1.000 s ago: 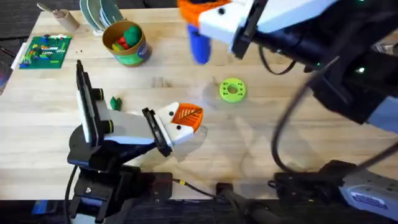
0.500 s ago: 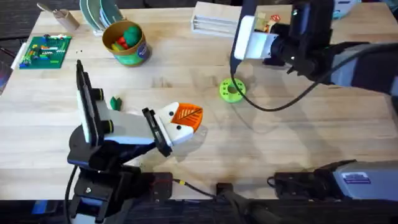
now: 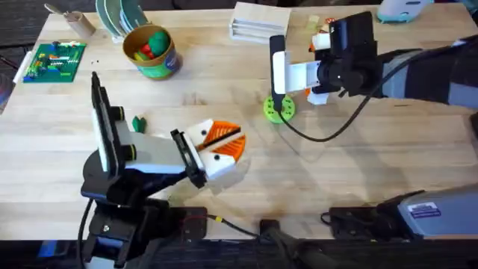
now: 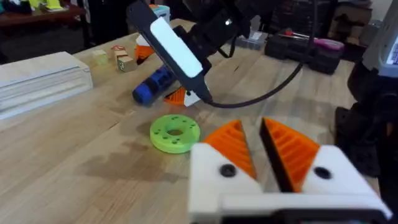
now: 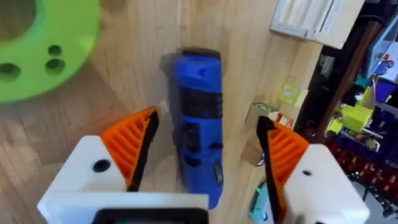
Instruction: Pick up the gripper from the table and insert it into the empty holder that is missing its gripper. Then pick up a screw, insert it into the mounting hole, and use the screwdriver to tighten it. Finally, clean up the table by picking up the vegetable and placing it into the bucket.
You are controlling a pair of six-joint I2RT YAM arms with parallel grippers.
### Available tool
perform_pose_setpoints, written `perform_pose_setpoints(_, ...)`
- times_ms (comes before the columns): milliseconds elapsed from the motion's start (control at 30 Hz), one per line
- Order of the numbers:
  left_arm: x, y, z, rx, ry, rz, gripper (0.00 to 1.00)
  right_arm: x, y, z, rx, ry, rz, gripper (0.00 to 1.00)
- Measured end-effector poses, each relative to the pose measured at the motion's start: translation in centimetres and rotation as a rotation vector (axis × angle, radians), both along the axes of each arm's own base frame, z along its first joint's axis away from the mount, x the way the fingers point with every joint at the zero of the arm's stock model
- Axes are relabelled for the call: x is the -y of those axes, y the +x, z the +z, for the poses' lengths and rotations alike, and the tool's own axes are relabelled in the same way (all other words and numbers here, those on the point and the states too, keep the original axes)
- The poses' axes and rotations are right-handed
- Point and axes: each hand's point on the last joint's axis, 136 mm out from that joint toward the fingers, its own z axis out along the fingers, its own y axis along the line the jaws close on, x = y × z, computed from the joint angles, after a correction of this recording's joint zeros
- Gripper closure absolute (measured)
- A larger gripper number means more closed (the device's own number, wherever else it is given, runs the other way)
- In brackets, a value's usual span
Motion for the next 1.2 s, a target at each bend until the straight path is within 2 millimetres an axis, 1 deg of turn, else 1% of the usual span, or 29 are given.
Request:
perform_pose_setpoints(100, 0.0, 0.0, 0.0, 0.000, 0.000, 0.000, 0.362, -0.2, -0.2, 0.1, -0.002, 0.007, -0.011, 0.027)
perform_pose_setpoints(133, 0.0, 0.0, 0.0, 0.000, 0.000, 0.000, 0.252, -0.3, -0.3, 0.1, -0.004, 0.016, -0.020, 0.026)
perform_pose_setpoints(167, 0.0, 0.0, 0.0, -0.001, 0.000, 0.000, 0.192, -0.5, -0.5, 0.2, -0.008, 0.029, -0.029, 0.026)
perform_pose_setpoints(200, 0.0, 0.0, 0.0, -0.001, 0.000, 0.000, 0.165, -0.7, -0.7, 0.3, -0.010, 0.047, -0.043, 0.026)
perform_pose_setpoints(233, 0.0, 0.0, 0.0, -0.001, 0.000, 0.000, 0.159, -0.9, -0.9, 0.6, -0.009, 0.070, -0.062, 0.026)
perform_pose_setpoints(267, 0.0, 0.0, 0.0, -0.004, -0.002, 0.000, 0.198, -1.0, -1.1, 1.0, -0.004, 0.092, -0.078, 0.026)
perform_pose_setpoints(333, 0.0, 0.0, 0.0, -0.005, -0.001, 0.000, 0.508, -1.4, -1.1, 2.4, 0.022, 0.164, -0.129, 0.026)
perform_pose_setpoints(367, 0.0, 0.0, 0.0, -0.005, -0.001, 0.000, 0.685, -1.4, -1.1, 3.4, 0.043, 0.212, -0.164, 0.026)
perform_pose_setpoints(400, 0.0, 0.0, 0.0, -0.006, -0.001, 0.000, 0.835, -1.4, -1.0, 4.5, 0.064, 0.260, -0.200, 0.026)
perform_pose_setpoints(433, 0.0, 0.0, 0.0, -0.002, 0.001, 0.000, 0.953, -1.5, -1.0, 5.5, 0.085, 0.304, -0.229, 0.026)
perform_pose_setpoints(467, 0.0, 0.0, 0.0, -0.002, 0.000, 0.000, 0.986, -1.5, -1.0, 6.8, 0.108, 0.360, -0.264, 0.027)
perform_pose_setpoints(500, 0.0, 0.0, 0.0, 0.001, 0.002, 0.000, 0.965, -1.5, -1.0, 7.9, 0.129, 0.416, -0.298, 0.026)
perform_pose_setpoints(533, 0.0, 0.0, 0.0, 0.000, 0.001, 0.000, 0.795, -1.5, -1.1, 8.9, 0.145, 0.466, -0.325, 0.026)
perform_pose_setpoints(633, 0.0, 0.0, -0.1, 0.000, 0.002, 0.000, 0.330, -1.4, -1.4, 11.7, 0.185, 0.622, -0.411, 0.026)
perform_pose_setpoints(667, 0.0, 0.0, -0.1, 0.000, 0.002, 0.000, 0.157, -1.4, -1.6, 12.5, 0.194, 0.676, -0.443, 0.026)
perform_pose_setpoints(700, 0.0, 0.0, -0.1, -0.003, 0.000, 0.000, 0.050, -1.4, -1.7, 13.1, 0.199, 0.727, -0.473, 0.026)
perform_pose_setpoints(733, 0.0, 0.0, -0.1, -0.003, 0.000, 0.000, 0.009, -1.8, -2.1, 14.7, 0.192, 0.912, -0.578, 0.026)
perform_pose_setpoints(800, 0.0, 0.0, -0.1, -0.003, 0.001, 0.000, 0.008, -2.4, -2.3, 14.8, 0.173, 0.975, -0.610, 0.026)
perform_pose_setpoints(967, -0.5, 0.9, 0.0, -0.017, -0.004, 0.063, 0.008, -4.4, -3.0, 14.8, 0.121, 1.064, -0.633, 0.026)
perform_pose_setpoints(1100, -2.1, 2.0, 0.6, -0.128, 0.000, 0.207, 0.008, -5.3, -3.3, 14.9, 0.102, 1.090, -0.628, 0.026)
perform_pose_setpoints(1167, -3.3, 2.2, 1.8, -0.179, 0.013, 0.304, 0.008, -5.5, -3.3, 15.0, 0.100, 1.101, -0.628, 0.026)
perform_pose_setpoints(1200, -4.2, 2.0, 2.7, -0.203, 0.022, 0.363, 0.008, -5.5, -3.2, 15.2, 0.104, 1.109, -0.627, 0.026)
